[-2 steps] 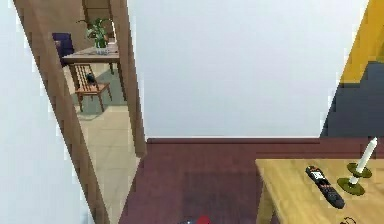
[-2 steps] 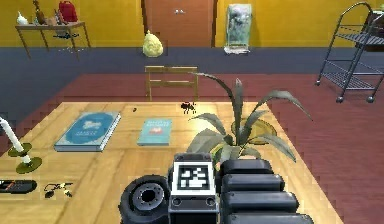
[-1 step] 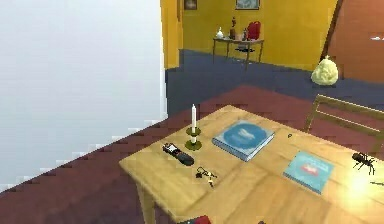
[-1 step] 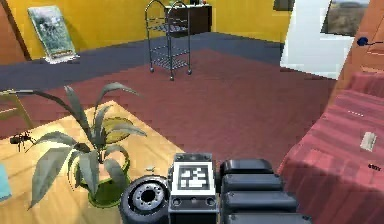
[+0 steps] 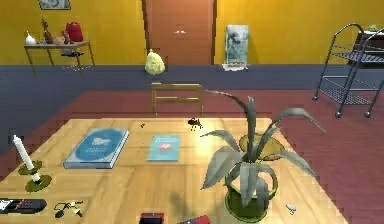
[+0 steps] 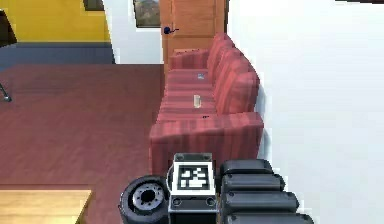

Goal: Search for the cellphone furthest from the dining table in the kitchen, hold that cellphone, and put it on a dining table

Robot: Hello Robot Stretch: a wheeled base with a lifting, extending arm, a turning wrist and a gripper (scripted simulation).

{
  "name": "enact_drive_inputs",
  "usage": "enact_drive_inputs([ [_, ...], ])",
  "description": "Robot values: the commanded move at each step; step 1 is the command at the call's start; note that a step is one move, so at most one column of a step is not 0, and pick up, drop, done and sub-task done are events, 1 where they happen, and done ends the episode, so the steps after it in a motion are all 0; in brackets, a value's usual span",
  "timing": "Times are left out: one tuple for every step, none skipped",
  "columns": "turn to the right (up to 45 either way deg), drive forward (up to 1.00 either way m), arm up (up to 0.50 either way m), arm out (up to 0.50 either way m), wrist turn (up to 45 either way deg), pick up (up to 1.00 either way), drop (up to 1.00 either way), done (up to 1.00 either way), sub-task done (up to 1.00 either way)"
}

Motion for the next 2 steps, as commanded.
enact_drive_inputs([
  [27.0, 0.0, 0.0, 0.0, 0.0, 0.0, 0.0, 0.0, 0.0],
  [-45.0, 0.0, 0.0, 0.0, 0.0, 0.0, 0.0, 0.0, 0.0],
])
